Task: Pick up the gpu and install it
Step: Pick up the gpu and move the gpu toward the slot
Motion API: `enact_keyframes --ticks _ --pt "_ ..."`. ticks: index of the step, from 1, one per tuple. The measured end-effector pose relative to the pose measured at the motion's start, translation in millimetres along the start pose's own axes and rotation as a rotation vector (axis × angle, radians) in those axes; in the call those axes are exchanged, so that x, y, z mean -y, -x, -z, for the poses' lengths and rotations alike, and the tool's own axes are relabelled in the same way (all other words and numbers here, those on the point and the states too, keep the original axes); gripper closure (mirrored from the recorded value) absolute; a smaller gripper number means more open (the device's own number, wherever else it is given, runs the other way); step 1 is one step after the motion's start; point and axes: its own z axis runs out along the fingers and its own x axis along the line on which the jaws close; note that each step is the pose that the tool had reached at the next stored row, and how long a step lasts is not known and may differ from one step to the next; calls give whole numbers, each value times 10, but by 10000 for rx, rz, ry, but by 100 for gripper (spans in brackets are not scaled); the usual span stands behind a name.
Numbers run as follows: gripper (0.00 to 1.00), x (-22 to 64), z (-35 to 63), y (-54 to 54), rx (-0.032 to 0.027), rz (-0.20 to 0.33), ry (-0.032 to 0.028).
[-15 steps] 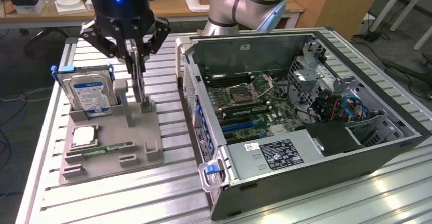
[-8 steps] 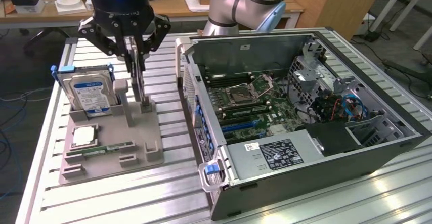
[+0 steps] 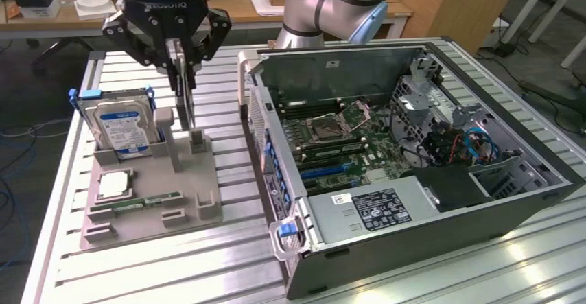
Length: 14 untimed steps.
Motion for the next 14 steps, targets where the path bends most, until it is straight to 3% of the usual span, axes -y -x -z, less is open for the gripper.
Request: enact_keyframes --ticks 4,6,10,11,12,14 --pt "73 -6 106 3 0 -1 4" --pt "73 -6 128 3 2 0 96" --pt "73 -8 129 4 0 -3 82" --pt "73 -7 130 5 -1 -1 -42" --pt "73 -7 129 9 1 9 -397" --pt "73 -7 123 165 1 8 -387"
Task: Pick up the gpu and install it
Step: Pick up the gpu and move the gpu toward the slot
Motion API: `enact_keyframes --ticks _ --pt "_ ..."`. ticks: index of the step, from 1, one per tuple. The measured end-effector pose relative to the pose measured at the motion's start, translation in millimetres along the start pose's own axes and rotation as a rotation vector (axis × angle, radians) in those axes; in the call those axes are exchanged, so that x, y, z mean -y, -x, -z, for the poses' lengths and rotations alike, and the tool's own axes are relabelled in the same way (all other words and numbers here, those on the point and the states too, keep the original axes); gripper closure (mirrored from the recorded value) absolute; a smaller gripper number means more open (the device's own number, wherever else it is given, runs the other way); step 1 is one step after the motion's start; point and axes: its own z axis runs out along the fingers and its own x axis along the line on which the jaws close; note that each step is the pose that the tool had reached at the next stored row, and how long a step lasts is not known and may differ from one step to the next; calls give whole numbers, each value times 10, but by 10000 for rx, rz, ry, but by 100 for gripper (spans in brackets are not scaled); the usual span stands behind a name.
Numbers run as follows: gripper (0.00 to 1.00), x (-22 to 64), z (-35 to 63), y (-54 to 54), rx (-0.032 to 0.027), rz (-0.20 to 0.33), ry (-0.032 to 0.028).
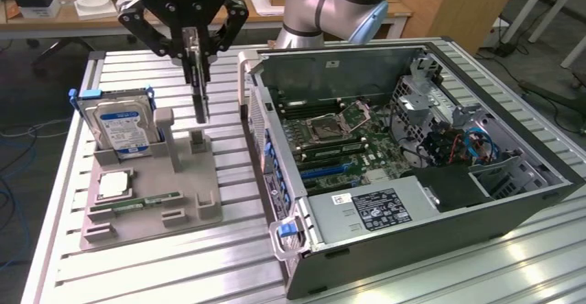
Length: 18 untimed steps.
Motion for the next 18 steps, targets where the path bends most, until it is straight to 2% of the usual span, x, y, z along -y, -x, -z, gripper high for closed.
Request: enact_keyframes --ticks 3,9,12,18 --pt "73 0 -5 102 1 1 2" --pt "73 0 -10 207 0 0 2" --pt "73 0 -14 294 0 1 5" --pt "73 0 -19 377 1 1 7"
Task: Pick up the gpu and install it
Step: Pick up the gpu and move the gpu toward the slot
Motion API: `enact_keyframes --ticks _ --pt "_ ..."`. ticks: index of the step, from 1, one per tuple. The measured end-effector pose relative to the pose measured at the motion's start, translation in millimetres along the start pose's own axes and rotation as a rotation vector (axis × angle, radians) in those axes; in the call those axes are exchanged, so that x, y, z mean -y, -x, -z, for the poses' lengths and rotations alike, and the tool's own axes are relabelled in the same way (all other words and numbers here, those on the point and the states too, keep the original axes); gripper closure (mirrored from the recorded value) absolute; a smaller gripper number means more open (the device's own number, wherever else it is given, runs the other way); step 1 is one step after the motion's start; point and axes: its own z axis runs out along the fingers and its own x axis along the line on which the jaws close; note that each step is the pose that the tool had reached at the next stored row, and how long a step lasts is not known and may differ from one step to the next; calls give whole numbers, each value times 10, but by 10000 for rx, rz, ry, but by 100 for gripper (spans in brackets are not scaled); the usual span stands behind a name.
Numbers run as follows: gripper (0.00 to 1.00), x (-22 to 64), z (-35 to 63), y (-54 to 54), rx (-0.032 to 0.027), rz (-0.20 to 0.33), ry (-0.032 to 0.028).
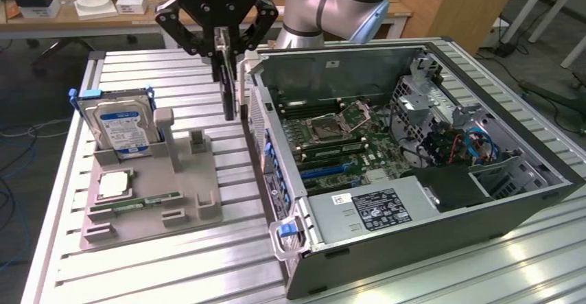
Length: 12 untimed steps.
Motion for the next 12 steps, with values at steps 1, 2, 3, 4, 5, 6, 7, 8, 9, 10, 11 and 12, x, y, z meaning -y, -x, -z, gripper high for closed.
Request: enact_keyframes --ticks 1,2,3,4,5,6,7,8,9,10,11,12 --pt "73 0 0 13 0 0 0" --pt "73 0 -1 24 0 0 0" --pt "73 0 -2 37 -1 -1 0" --pt "73 -1 -3 64 0 -1 0" --pt "73 -1 -5 97 0 -1 2" --pt "73 -1 -7 126 0 0 3" --pt "73 -1 -9 153 0 0 3" --pt "73 -1 -10 179 0 0 3" --pt "73 -1 -10 206 -1 1 2" --pt "73 -1 -12 237 0 1 3" --pt "73 -1 -14 262 -1 0 3" --pt "73 -1 -15 290 -1 0 2"
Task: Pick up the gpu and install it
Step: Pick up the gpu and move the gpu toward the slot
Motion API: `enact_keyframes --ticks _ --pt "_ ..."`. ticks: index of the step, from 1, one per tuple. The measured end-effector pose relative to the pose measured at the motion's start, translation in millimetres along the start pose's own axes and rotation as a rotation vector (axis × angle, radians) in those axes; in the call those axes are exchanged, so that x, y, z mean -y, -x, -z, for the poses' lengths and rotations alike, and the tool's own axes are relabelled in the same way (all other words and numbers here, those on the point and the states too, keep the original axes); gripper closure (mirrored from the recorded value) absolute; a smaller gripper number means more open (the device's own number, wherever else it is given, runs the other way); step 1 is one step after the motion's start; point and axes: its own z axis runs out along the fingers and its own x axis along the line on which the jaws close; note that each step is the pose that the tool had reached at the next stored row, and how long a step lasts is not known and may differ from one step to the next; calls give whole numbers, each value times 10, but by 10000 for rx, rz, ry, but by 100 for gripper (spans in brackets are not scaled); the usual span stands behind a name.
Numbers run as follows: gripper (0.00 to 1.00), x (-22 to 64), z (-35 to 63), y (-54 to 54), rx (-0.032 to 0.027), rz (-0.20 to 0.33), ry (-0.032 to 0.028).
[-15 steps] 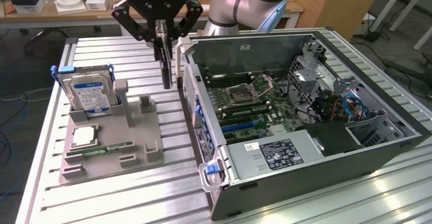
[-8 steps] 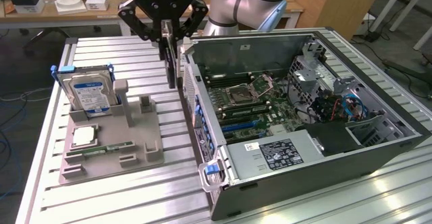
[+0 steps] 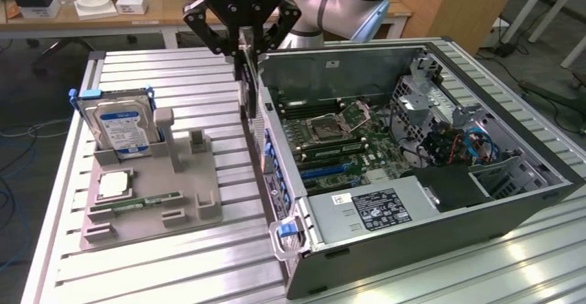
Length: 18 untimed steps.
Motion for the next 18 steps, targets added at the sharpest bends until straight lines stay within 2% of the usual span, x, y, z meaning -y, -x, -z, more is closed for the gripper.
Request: enact_keyframes --ticks 9,13,18 --pt "73 -1 -13 212 1 0 0" --pt "73 -1 -21 244 0 1 0" --pt "73 0 -26 361 1 3 0"
